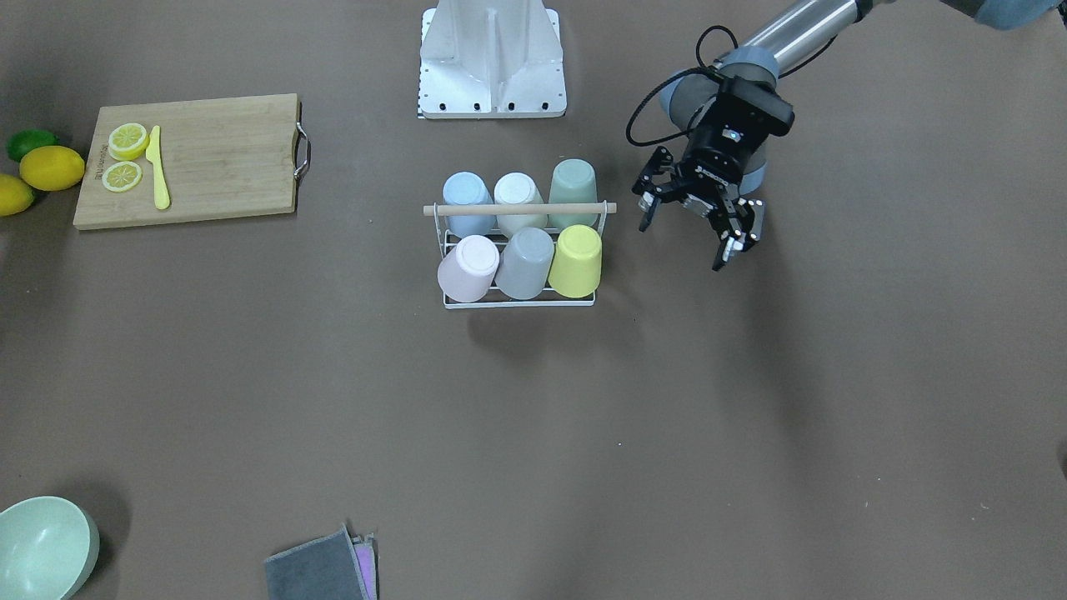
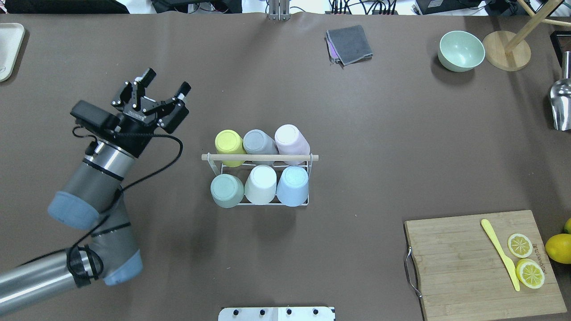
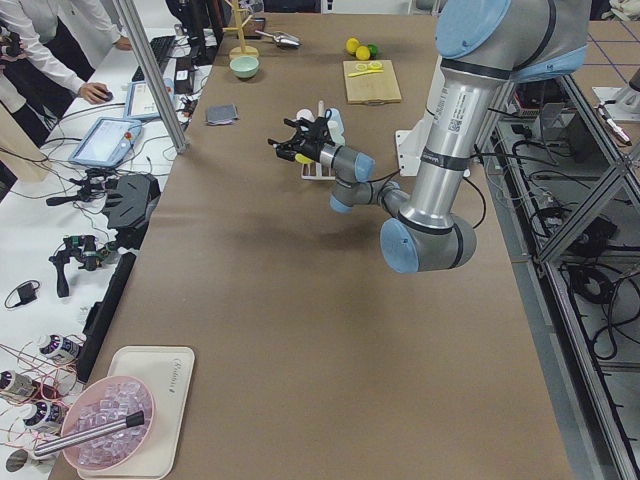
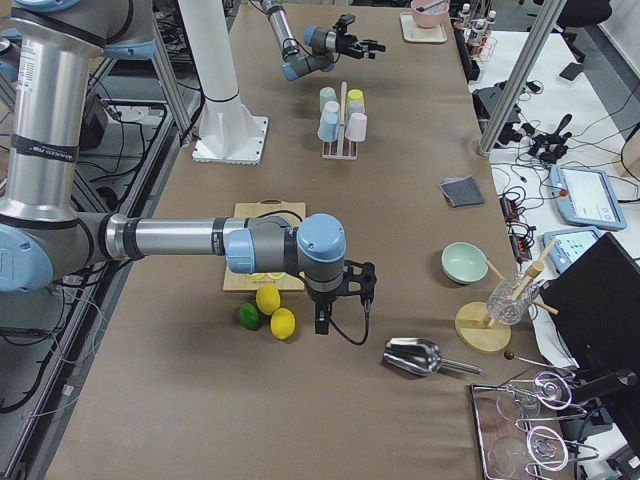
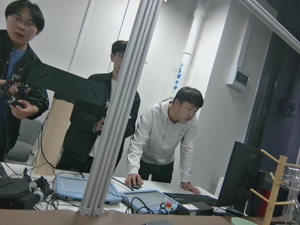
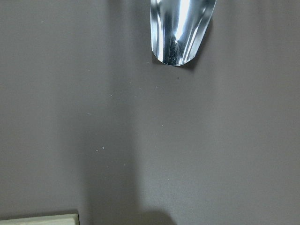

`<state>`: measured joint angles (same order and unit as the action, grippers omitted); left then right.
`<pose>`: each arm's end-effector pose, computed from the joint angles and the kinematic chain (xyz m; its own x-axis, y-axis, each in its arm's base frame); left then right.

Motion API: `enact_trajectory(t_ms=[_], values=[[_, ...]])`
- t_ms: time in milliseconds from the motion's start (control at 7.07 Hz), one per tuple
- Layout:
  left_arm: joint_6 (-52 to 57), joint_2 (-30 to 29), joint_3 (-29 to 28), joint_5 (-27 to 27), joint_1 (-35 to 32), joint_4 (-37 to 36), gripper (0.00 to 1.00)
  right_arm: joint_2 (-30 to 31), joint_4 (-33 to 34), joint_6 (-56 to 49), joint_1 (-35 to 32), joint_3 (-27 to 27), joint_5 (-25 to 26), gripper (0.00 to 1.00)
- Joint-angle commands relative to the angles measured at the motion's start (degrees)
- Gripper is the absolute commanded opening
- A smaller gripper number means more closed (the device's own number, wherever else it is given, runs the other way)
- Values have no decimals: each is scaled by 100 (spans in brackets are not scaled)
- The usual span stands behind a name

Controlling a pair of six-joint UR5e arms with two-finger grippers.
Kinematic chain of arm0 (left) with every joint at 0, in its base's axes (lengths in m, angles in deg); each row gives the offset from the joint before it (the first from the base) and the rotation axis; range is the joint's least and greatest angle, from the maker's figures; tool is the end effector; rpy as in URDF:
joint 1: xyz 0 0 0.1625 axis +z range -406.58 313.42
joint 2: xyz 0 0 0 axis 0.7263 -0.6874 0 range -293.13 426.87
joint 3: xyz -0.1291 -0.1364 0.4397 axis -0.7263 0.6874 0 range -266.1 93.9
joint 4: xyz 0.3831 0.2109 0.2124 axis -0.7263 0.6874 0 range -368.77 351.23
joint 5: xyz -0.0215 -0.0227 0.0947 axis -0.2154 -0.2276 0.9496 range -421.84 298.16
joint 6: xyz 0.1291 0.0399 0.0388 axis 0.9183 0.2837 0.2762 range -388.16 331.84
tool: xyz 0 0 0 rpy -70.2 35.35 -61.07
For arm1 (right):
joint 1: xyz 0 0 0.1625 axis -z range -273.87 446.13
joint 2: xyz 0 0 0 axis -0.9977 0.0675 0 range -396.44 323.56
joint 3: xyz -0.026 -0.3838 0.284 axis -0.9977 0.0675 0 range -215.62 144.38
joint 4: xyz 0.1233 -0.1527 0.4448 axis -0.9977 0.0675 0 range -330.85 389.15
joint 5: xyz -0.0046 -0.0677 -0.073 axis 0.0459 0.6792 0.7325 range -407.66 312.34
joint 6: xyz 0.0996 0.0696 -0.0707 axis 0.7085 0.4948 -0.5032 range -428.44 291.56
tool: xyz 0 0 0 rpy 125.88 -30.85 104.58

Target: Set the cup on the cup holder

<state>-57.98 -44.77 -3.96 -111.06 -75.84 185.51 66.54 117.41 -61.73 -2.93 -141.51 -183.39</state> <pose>0.4810 -0.5275 0.3574 0.5534 0.4430 -0.7054 0.7901 -0.0111 0.6128 0.0250 -0.4673 0.6944 0.6942 0.0474 0.7182 -0.0652 0.9979 -0.0028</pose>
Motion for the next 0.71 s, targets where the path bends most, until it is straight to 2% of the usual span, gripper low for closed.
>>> enact_trajectory(t_ms=[0, 283, 566], values=[[-636, 195, -111, -1355, -1217, -1185, 98, -6, 7, 23, -6, -53, -24, 99], [-919, 204, -164, -2421, -2009, -2798, 98, -163, 25, 32, 3, -10, -42, 99], [-920, 195, -155, -3099, -2564, -4242, 98, -164, 16, 15, -6, -10, 11, 99]])
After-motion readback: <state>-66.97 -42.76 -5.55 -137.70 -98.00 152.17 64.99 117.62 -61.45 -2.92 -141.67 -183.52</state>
